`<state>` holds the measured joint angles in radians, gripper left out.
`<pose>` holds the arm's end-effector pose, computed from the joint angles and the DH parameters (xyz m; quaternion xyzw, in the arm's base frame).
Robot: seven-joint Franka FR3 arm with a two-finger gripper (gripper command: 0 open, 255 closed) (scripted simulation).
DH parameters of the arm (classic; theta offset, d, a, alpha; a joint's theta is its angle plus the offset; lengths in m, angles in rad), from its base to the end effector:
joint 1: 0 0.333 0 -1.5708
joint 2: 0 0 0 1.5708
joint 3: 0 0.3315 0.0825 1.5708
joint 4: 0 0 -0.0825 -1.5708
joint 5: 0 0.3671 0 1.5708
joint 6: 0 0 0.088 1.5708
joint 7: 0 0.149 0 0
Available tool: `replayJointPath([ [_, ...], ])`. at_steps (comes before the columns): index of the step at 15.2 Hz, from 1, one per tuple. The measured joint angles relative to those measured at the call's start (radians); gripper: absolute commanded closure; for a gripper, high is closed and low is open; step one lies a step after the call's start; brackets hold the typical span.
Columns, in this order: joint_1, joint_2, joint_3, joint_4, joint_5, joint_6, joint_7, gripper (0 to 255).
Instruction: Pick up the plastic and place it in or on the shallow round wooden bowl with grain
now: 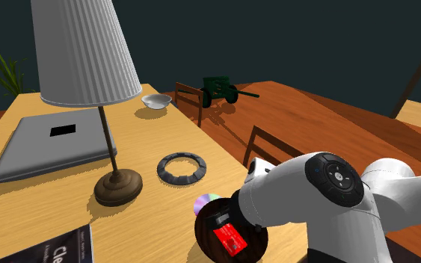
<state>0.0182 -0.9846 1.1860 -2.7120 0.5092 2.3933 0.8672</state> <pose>0.1702 0.3357 0.3544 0.9555 -0.0677 0.2863 0.0233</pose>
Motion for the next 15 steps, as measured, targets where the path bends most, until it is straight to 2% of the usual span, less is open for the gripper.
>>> replayJointPath([
  [4, 0.000, 0.000, 0.000, 0.000, 0.000, 0.000, 0.000, 0],
  [9, 0.067, -0.072, -0.093, 0.046, -0.039, -0.141, 0.007, 0],
  [15, 0.084, -0.085, -0.101, 0.048, -0.041, -0.162, 0.014, 0],
])
